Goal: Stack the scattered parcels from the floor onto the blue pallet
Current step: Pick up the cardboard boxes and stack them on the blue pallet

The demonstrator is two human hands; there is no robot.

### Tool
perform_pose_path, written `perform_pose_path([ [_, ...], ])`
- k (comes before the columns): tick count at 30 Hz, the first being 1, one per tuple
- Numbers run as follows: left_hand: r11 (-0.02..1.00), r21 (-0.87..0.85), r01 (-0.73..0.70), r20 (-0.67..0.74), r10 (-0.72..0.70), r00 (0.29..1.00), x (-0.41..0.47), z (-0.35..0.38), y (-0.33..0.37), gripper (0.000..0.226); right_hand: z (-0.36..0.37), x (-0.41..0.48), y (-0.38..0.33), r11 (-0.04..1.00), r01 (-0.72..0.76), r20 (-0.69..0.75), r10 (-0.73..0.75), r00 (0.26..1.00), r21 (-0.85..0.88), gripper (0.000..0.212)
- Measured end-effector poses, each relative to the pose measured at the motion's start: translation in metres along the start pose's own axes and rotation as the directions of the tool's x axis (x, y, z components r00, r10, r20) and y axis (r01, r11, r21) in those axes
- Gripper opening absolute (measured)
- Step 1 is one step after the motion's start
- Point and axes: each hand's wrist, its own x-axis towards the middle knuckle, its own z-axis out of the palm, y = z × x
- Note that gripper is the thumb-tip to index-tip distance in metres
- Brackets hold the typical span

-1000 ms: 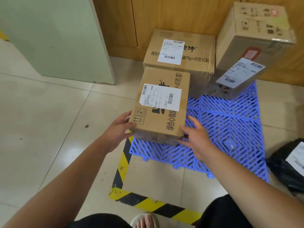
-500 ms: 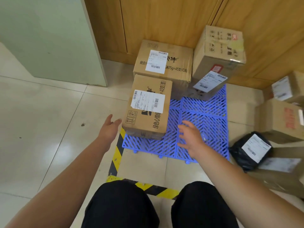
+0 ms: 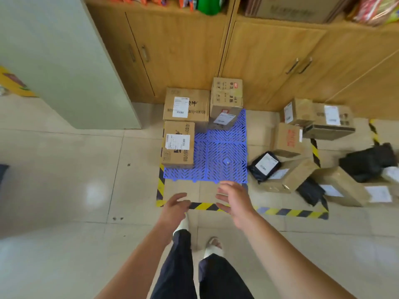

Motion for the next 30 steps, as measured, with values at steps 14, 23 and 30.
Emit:
perform_pose_path([
  [14,0.917,0.338,-0.213,0.211,0.147,0.966,-0.170,0.163,0.041,0.017,-0.233,-0.177,0.002,0.833,0.122,-0.210,-0.007,0.978,0.539,0.013],
  [23,0.822,0.510,-0.254,0.361,0.064,0.930,-0.170,0.284,0.015,0.017,-0.343,-0.192,0.024,0.657,0.216,-0.334,0.058,0.941,0.723,0.013],
  [30,0.783,0.573,-0.243,0.366,0.021,0.930,-0.128,0.399,0.029,0.018,-0.433,-0.137,-0.031,0.781,0.281,-0.416,-0.030,0.909,0.557,0.014],
])
